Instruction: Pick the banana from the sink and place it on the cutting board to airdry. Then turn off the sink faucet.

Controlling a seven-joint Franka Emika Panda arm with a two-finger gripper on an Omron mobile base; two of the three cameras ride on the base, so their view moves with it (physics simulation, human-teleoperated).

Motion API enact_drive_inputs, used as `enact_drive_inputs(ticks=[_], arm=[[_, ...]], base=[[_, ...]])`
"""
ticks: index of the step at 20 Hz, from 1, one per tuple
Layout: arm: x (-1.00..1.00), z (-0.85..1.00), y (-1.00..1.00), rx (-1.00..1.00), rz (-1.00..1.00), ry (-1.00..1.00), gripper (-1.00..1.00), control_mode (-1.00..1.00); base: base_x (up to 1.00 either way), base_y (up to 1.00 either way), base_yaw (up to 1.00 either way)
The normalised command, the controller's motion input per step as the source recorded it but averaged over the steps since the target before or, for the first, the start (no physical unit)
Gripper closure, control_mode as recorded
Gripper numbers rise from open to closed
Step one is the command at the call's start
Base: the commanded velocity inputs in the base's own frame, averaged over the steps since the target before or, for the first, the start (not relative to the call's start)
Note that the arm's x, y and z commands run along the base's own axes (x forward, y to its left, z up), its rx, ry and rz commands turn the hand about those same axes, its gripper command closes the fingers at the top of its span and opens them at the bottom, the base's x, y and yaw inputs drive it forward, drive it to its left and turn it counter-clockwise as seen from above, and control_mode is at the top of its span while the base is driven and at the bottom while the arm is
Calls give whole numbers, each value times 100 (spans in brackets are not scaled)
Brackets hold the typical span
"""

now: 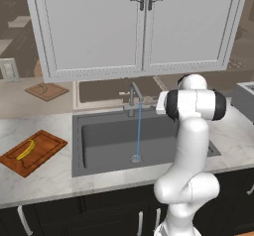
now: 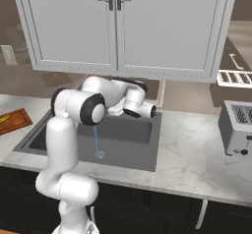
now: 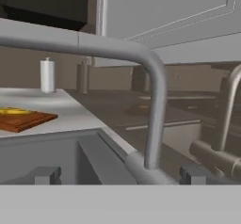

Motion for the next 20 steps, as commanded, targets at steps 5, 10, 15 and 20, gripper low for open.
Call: enact_drive_inputs(ticks=[5, 10, 15, 20], arm=[[39, -22, 0, 0, 0, 3, -100, -100], [39, -16, 0, 0, 0, 1, -100, -100], [34, -3, 0, 0, 0, 0, -100, -100], [28, -1, 5, 0, 0, 0, -100, -100]], base=[[0, 0, 0], [0, 0, 0], [0, 0, 0], [0, 0, 0]])
